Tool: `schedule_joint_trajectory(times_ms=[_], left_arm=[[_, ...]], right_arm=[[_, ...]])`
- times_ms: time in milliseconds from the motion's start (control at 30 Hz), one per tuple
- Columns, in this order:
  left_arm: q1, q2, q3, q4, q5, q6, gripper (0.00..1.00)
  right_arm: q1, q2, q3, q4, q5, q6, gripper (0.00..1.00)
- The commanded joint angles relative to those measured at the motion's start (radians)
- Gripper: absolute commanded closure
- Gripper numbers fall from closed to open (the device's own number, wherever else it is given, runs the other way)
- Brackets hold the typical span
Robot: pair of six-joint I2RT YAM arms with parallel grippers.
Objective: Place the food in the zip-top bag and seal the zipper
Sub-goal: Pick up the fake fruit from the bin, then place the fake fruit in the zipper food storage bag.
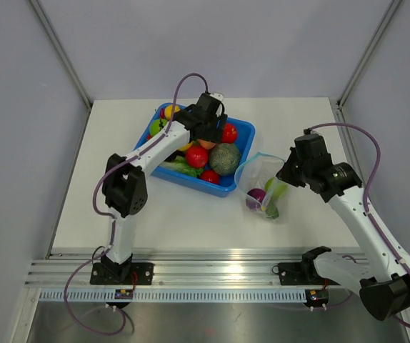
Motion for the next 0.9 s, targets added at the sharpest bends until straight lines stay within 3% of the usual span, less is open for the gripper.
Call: schedule_joint_trajectory(times_ms=[0,367,567,867], left_arm=[[0.002,-0.193,-0.061,0.079,0.059,-0.054,0.62],[-0.010,-0.396,-0.157,0.042,0.144,-0.077,0.87],[-0.015,-0.451,-0.246,0.040,0.119,-0.069,0.92],[-0.030,-0.476,-0.257,0.017,0.164,-0.075,0.97]], right_arm=[[-0.005,0.010,0.013,0.037,-0.018,0.000,1.00],[-0.005,0.022,0.023,0.058,-0.025,-0.006,1.00],[-0.004,0.011,0.020,0.060,-0.037,0.002,1.00],[-0.005,0.023,0.010,0.065,-0.052,-0.001,1.00]])
